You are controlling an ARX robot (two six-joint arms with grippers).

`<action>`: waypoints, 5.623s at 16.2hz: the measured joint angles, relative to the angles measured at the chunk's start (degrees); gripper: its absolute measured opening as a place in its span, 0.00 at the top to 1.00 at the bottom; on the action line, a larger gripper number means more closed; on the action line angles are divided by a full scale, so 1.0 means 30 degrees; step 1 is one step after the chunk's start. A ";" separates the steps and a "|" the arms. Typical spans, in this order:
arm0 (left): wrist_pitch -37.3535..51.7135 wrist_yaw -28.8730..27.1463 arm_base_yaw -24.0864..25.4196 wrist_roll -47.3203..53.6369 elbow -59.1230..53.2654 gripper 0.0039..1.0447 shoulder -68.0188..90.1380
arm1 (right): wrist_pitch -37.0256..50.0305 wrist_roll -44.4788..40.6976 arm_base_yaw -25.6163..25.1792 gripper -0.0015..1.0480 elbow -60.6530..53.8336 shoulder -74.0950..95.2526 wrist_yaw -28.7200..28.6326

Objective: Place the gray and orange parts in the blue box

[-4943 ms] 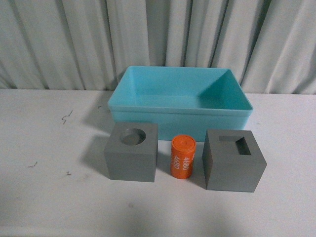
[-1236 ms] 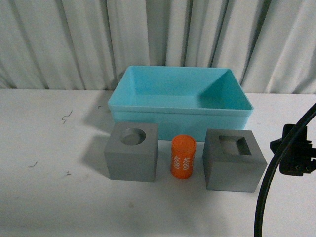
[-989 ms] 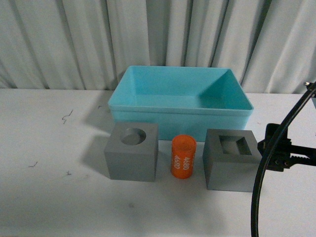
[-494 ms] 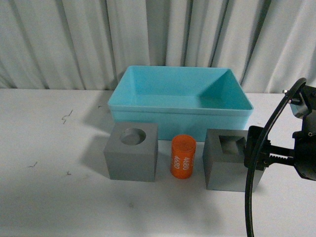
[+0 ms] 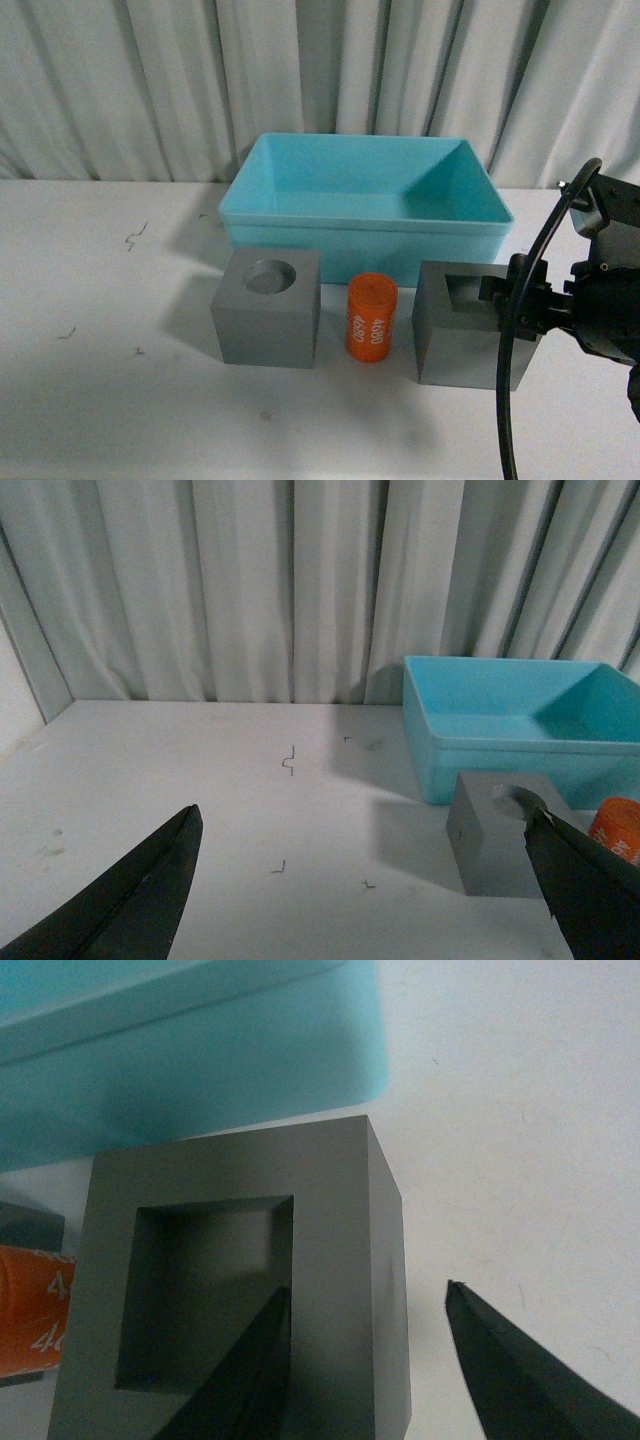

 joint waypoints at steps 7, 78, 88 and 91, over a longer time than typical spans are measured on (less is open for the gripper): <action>0.0000 0.0000 0.0000 0.0000 0.0000 0.06 0.0000 | -0.0984 0.1494 -0.1617 0.82 -0.1872 -0.9165 -0.4488; 0.0000 0.0000 0.0000 0.0029 0.0000 0.06 0.0000 | -0.2310 -0.6929 -0.3832 0.98 -1.4542 -3.0862 0.0146; 0.0000 -0.0007 0.0000 0.0029 0.0000 0.06 0.0000 | -0.3439 -0.6929 -0.3832 0.98 -1.4542 -3.1999 0.0138; 0.0000 -0.0007 0.0000 0.0029 0.0000 0.06 0.0000 | -0.4277 -0.6929 -0.3832 0.98 -1.4542 -3.2815 0.0146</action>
